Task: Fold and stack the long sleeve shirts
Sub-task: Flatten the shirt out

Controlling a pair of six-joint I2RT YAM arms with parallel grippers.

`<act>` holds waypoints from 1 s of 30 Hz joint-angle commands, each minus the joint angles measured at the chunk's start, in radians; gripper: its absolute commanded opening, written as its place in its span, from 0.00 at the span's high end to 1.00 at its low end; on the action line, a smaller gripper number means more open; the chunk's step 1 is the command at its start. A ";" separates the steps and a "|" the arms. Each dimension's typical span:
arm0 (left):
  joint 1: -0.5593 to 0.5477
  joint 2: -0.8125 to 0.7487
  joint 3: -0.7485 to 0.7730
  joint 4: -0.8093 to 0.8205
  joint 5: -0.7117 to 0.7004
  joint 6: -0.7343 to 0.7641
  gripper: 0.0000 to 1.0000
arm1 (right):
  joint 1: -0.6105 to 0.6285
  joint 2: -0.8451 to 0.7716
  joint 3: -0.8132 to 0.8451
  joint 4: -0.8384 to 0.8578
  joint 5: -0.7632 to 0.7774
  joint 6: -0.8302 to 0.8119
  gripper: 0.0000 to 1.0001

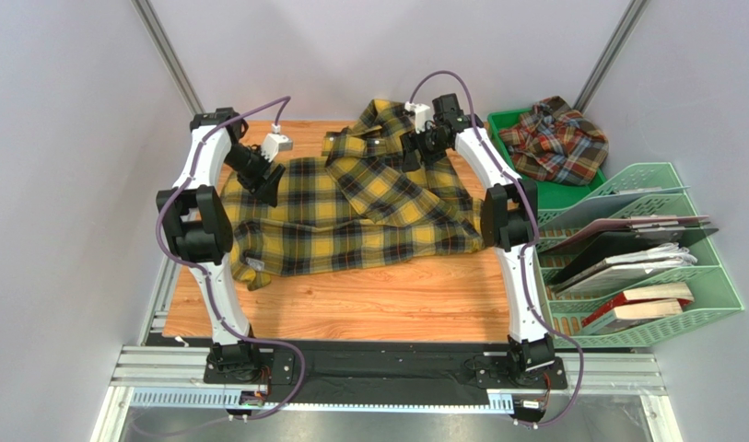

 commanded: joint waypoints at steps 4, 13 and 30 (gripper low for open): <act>0.004 -0.049 -0.088 -0.025 -0.056 0.007 0.18 | 0.023 0.046 0.028 0.139 -0.014 0.074 0.27; 0.004 -0.043 -0.125 0.013 -0.090 0.002 0.18 | 0.048 0.082 0.031 0.143 -0.063 0.090 0.38; 0.004 -0.034 -0.131 -0.081 -0.111 0.104 0.46 | 0.046 -0.057 -0.054 0.071 -0.119 0.049 1.00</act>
